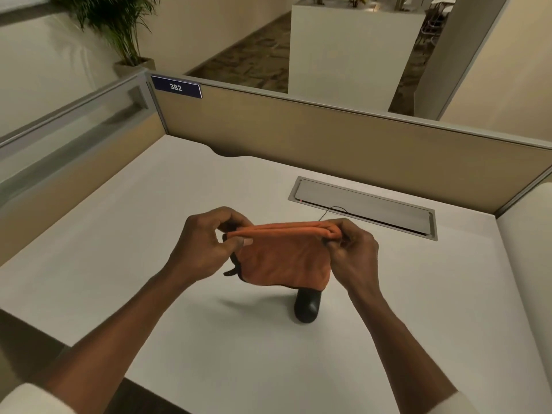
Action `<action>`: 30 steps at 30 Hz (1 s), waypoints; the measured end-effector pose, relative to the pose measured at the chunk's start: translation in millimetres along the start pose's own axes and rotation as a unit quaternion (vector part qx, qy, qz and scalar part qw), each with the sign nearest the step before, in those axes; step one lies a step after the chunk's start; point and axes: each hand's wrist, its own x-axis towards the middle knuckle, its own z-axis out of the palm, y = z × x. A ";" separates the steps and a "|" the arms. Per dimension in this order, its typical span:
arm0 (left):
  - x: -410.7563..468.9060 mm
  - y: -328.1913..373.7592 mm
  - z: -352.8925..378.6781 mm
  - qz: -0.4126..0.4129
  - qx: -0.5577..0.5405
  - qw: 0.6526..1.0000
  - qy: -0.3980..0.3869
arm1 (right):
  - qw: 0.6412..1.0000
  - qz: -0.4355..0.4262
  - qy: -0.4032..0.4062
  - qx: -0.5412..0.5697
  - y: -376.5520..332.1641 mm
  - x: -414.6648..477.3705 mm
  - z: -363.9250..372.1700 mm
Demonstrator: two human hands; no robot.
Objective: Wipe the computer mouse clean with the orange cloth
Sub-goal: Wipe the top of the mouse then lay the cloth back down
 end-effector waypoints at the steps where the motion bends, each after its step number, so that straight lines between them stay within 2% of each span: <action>1: 8.1 -5.8 -5.1 -0.003 -0.003 1.000 0.011 | 1.000 -0.004 0.005 -0.005 -2.9 7.8 7.3; 9: 74.3 -75.0 -38.2 -0.069 -0.016 0.995 0.063 | 0.996 -0.028 -0.019 -0.082 -21.0 63.2 80.5; 20: 174.2 -177.0 -55.9 -0.067 0.033 0.997 0.023 | 0.990 0.014 -0.020 -0.140 -7.3 104.5 183.0; 23: 206.7 -196.3 -42.5 -0.058 0.062 0.996 -0.004 | 0.986 0.024 0.000 -0.167 5.9 126.4 203.2; 27: 253.8 -214.1 -16.8 -0.060 0.118 0.991 -0.024 | 0.971 0.058 0.065 -0.224 20.5 161.9 220.4; 30: 289.1 -221.7 5.2 -0.042 0.170 0.984 -0.031 | 0.960 0.088 0.072 -0.254 27.9 188.7 228.4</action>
